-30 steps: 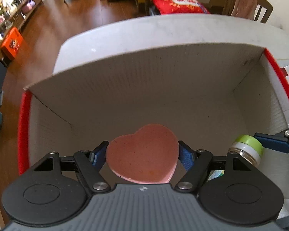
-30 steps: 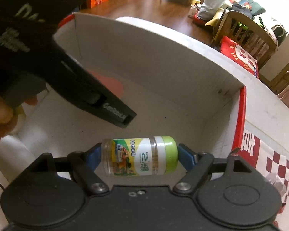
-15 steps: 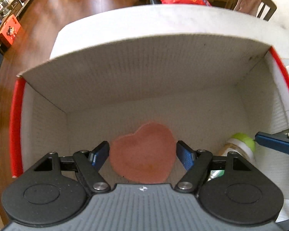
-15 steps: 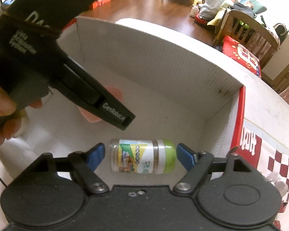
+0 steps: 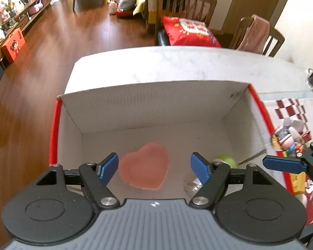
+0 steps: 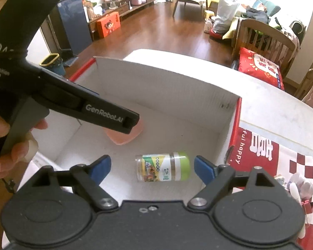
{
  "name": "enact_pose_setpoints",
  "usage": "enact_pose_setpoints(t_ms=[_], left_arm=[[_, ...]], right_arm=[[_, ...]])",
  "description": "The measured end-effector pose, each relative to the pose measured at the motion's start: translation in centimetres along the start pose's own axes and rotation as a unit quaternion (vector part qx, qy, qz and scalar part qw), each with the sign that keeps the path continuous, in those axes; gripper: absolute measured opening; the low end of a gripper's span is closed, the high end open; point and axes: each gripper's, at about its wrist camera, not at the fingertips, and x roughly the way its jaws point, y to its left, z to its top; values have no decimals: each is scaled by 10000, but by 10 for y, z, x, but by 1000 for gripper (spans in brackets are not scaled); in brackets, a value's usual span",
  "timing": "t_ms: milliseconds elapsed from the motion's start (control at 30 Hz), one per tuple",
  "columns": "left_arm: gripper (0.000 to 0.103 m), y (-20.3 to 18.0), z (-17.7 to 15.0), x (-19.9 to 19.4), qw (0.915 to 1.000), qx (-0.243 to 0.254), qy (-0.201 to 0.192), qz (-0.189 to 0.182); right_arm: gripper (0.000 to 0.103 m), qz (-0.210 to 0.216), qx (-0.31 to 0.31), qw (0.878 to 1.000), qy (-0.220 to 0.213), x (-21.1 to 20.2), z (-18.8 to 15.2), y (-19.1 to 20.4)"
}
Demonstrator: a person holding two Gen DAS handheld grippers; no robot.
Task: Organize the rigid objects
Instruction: 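Carry the heart bowl and jar into the box and open both grippers, then withdraw both grippers from the box back toward the toy pile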
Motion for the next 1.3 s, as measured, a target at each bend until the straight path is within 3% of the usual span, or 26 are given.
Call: enact_pose_setpoints(t_ms=[333, 633, 733, 1133, 1300], left_arm=[[76, -17, -16, -48, 9982, 148, -536, -202], [76, -47, -38, -86, 9941, 226, -969, -442], [83, -60, -47, -94, 9930, 263, -1052, -477], [83, -141, -85, -96, 9871, 518, -1420, -531], [83, -178, -97, -88, 9850, 554, -1471, -717]], right_arm=[[91, 104, 191, 9985, -504, -54, -14, -12], [100, 179, 347, 9945, -977, -96, -49, -41], [101, 143, 383, 9932, -1093, -108, -63, -53], [103, -39, 539, 9889, -1384, -145, -127, -118], [103, -167, 791, 9868, -1402, -147, -146, -155]])
